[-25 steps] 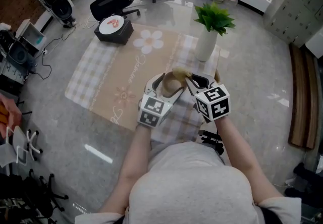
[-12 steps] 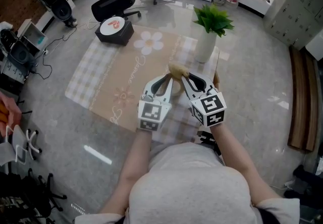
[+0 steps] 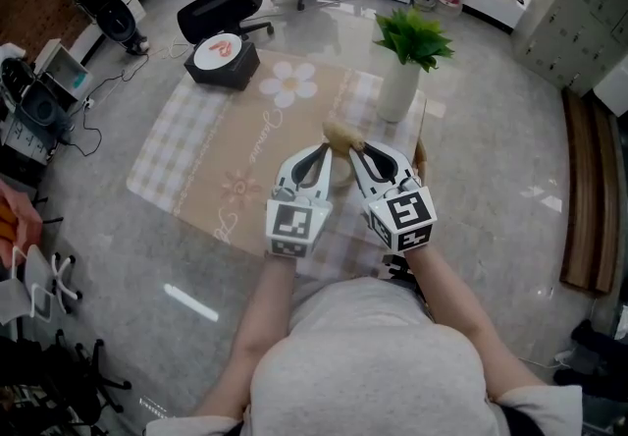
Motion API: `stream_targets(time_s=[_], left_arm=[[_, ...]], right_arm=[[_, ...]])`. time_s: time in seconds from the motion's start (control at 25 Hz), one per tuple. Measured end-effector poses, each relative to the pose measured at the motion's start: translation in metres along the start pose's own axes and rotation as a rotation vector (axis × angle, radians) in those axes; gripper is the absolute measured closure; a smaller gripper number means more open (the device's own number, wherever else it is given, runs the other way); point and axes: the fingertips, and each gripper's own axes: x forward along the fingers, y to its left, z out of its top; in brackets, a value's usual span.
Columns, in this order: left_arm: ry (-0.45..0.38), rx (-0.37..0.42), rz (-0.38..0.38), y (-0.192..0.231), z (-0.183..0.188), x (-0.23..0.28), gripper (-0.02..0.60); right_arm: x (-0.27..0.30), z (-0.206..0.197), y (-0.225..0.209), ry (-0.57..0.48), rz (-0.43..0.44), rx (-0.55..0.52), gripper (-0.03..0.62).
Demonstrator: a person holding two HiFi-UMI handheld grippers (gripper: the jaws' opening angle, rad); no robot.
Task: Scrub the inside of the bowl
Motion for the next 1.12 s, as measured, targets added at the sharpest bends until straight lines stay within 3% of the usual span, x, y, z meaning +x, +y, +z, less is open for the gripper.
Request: stream_targets(time_s=[0.92, 1.12], left_arm=[[-0.075, 0.006, 0.031, -0.002, 0.017, -0.007, 0.571], [-0.056, -0.007, 0.043, -0.001, 0.01, -0.005, 0.571]], right_arm=[[-0.006, 0.01, 0.003, -0.089, -0.047, -0.024, 0.539], [-0.006, 0.011, 0.003, -0.1, -0.044, -0.029, 0.539]])
